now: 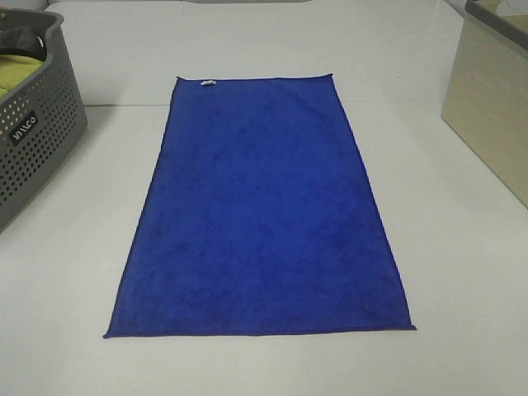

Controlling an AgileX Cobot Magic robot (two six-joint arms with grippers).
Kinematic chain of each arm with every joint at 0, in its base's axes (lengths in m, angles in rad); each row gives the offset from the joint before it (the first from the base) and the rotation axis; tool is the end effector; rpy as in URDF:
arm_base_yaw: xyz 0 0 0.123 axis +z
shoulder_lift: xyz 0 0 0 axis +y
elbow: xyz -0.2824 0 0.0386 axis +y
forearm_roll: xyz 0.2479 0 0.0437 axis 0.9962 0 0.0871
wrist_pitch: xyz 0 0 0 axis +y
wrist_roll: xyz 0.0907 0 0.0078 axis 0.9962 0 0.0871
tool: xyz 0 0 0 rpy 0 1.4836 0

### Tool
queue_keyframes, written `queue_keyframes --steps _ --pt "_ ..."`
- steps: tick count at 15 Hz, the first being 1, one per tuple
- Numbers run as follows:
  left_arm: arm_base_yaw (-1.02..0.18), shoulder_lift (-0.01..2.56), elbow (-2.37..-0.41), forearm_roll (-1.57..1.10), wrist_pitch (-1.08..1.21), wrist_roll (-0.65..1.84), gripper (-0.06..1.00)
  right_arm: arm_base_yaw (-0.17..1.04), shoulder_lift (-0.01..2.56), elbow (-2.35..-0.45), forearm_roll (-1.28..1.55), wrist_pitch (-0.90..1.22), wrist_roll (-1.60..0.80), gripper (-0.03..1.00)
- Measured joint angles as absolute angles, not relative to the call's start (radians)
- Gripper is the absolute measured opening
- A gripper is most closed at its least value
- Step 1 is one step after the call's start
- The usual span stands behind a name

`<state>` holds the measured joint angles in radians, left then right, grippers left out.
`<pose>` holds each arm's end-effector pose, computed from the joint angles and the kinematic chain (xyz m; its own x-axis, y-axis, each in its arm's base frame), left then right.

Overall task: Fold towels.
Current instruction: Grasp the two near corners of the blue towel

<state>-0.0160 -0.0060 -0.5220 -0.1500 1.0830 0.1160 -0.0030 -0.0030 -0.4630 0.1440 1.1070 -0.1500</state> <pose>-0.0100 -0.0119 0.2821 -0.4402 0.0519 -0.8964 0.1540 0.9879 -0.0184 -0.0037 0.0117 0.2639 -0.5114 -0.0829 -0.8553 -0.1505 0.9886 -0.0058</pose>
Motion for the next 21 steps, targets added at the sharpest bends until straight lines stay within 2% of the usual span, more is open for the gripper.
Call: queue_keyframes --steps 21 --pt "-0.016 -0.006 -0.522 -0.15 1.083 0.116 0.68 -0.003 -0.003 -0.463 0.144 1.107 -0.15 0.76"
